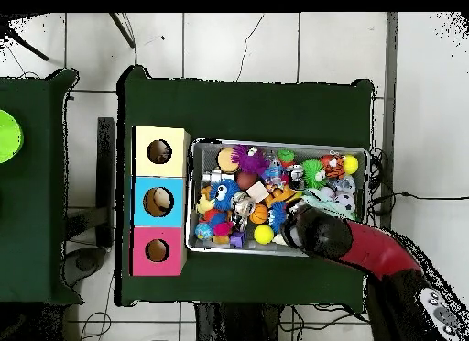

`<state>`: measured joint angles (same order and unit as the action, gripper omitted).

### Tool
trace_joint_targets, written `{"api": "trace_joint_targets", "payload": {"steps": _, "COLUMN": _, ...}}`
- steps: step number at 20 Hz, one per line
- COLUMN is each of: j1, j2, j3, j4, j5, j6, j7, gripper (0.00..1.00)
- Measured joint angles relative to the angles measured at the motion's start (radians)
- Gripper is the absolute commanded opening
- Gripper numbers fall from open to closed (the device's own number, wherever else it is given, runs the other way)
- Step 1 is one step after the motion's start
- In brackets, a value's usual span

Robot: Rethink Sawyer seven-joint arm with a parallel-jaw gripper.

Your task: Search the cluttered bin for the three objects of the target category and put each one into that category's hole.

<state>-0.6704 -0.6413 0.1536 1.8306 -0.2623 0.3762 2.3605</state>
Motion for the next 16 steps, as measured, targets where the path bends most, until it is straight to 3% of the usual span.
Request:
{"api": "trace_joint_targets", "payload": {"steps": 10, "j1": 0.206, "j2": -0.006, "j3": -0.064, "j4": 0.077, "j5": 0.165, "j6": -0.047, "j7": 0.0, "gripper": 0.0}}
{"api": "trace_joint_targets", "payload": {"steps": 16, "j1": 0.28, "j2": -0.032, "j3": -0.099, "j4": 0.114, "j5": 0.242, "j6": -0.047, "j7": 0.0, "gripper": 0.0}}
